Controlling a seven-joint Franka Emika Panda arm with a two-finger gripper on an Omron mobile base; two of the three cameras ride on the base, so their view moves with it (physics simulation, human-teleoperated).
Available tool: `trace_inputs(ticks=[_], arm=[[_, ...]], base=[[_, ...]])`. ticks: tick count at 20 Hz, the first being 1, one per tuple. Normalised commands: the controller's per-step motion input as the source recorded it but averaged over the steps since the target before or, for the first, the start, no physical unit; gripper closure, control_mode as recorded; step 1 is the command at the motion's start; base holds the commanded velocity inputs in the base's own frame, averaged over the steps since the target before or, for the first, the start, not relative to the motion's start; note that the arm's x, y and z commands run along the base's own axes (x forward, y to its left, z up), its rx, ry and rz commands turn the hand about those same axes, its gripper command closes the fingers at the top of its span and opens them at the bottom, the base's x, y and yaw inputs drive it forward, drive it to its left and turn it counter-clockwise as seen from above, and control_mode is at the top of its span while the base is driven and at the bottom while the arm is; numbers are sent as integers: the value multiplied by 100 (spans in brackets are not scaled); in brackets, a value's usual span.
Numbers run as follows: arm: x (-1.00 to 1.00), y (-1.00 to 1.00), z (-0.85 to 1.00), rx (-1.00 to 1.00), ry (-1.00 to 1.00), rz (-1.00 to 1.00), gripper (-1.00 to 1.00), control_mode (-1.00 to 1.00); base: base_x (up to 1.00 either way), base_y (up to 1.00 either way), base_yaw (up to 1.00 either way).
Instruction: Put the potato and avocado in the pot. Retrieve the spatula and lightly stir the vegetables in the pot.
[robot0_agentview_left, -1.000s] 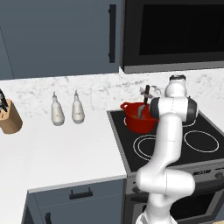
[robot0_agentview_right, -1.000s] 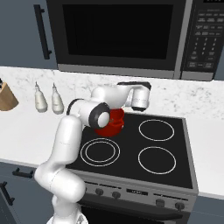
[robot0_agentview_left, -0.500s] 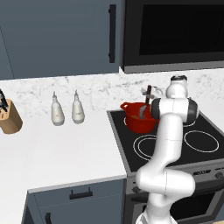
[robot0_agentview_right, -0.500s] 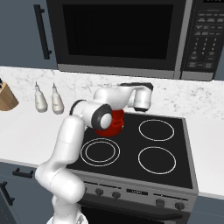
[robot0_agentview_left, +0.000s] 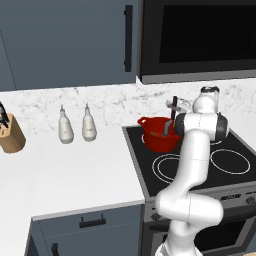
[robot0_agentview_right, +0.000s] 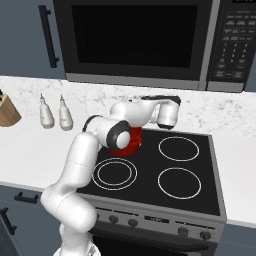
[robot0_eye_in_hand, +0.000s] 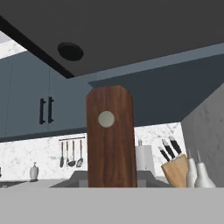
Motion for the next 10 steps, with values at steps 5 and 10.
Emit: trace_inputs(ticks=[5, 10], arm=[[4, 33, -2, 0, 8, 0, 100, -100], [6, 15, -21, 0, 7, 1, 100, -100]], base=[[0, 0, 0], [0, 0, 0]])
